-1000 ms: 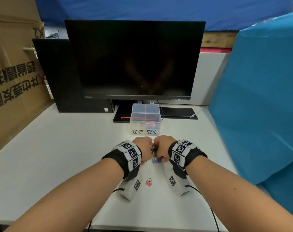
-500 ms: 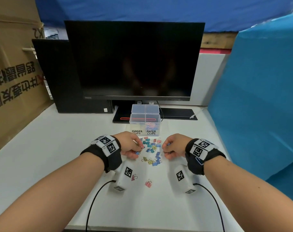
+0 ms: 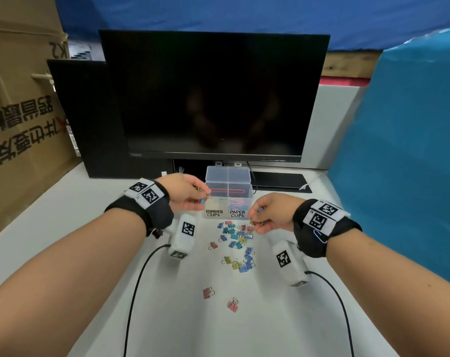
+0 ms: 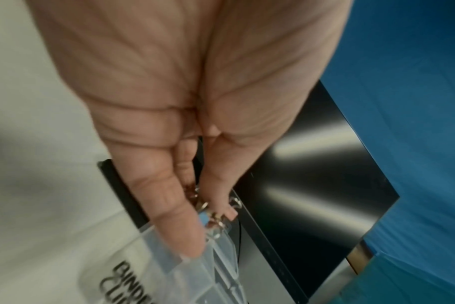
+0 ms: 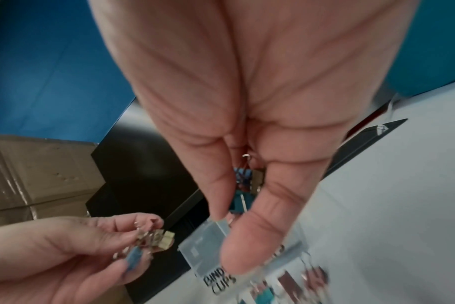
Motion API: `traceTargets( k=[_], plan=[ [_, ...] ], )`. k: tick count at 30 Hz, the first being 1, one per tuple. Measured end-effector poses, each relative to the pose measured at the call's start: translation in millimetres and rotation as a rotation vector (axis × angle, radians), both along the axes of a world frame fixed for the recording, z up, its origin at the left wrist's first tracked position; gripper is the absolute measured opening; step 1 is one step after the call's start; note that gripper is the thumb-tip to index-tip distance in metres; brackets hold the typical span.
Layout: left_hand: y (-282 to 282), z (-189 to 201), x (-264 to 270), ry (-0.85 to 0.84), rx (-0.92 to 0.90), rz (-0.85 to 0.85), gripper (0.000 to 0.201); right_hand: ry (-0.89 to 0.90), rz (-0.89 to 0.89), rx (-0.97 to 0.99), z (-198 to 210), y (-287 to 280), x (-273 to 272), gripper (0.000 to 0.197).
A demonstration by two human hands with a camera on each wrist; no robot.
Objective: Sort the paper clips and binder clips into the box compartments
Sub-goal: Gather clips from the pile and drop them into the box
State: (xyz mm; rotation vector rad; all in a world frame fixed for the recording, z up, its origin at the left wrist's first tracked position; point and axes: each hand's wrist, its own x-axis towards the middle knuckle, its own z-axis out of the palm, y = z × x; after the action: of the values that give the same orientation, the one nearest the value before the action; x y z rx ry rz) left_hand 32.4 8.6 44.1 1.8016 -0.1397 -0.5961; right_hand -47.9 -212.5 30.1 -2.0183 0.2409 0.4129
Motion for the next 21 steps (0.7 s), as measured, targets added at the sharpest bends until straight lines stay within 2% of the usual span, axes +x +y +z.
traceTargets(
  k=[4, 8, 15, 21],
  plan=[
    [-20, 9, 23, -0.071, -0.004, 0.083, 0.013, -0.040, 0.021, -0.017, 14, 1, 26, 0.010],
    [-36, 12, 39, -0.076, 0.102, 0.064, 0.016, -0.048, 0.024, -0.021, 19, 5, 52, 0.012],
    [-38, 10, 53, -0.088, 0.180, 0.133, 0.030, -0.026, 0.013, 0.005, 28, 27, 89, 0.020],
    [-28, 2, 55, -0.094, 0.158, 0.137, 0.019, -0.029, 0.022, -0.003, 32, 51, 109, 0.020]
  ],
)
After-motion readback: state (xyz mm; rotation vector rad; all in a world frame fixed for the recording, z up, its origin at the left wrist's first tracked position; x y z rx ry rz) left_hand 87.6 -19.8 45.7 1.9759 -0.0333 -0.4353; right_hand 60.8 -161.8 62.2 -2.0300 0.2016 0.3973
